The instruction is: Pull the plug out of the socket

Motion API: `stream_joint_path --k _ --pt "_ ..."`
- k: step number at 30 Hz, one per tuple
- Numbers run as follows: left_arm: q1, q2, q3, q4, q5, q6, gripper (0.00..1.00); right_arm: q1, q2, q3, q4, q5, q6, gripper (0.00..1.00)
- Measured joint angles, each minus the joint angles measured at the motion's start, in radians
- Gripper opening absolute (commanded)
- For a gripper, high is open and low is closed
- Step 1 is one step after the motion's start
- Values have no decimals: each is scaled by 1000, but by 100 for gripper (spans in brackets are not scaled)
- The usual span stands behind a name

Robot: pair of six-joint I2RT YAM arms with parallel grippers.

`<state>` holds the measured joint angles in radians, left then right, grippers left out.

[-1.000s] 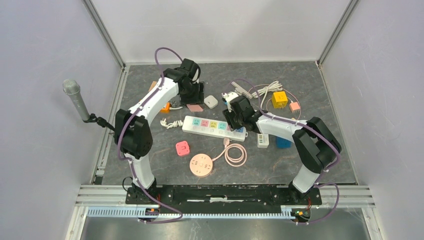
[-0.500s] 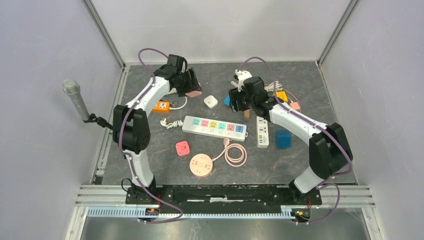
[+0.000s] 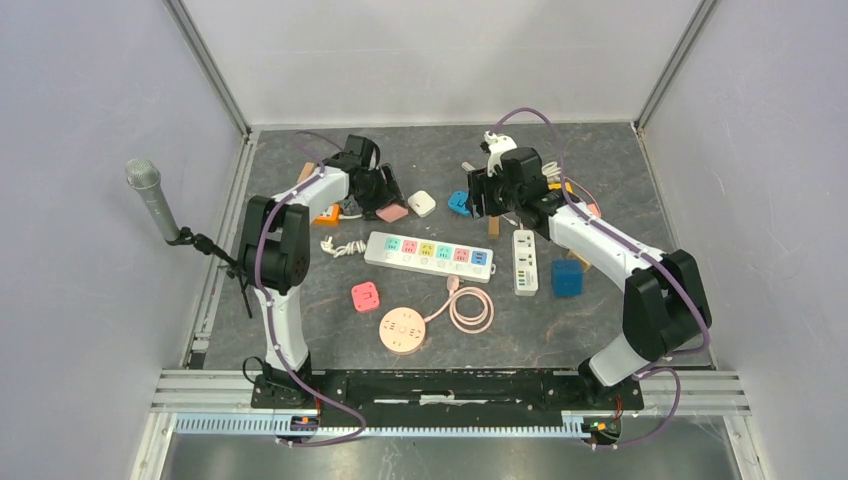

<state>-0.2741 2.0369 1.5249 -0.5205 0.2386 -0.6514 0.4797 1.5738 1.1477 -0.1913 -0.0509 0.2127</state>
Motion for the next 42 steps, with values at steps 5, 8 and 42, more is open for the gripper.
stream_joint_path --k 5,8,42 --pt "5 0 -51 -7 -5 3 90 -13 0 0 -3 -12 -1 69" --pt "5 -3 -50 -13 -33 30 100 -20 0 0 -5 -22 -1 69" --pt "5 -850 148 -417 -286 171 100 -58 -494 3 -147 332 -49 98"
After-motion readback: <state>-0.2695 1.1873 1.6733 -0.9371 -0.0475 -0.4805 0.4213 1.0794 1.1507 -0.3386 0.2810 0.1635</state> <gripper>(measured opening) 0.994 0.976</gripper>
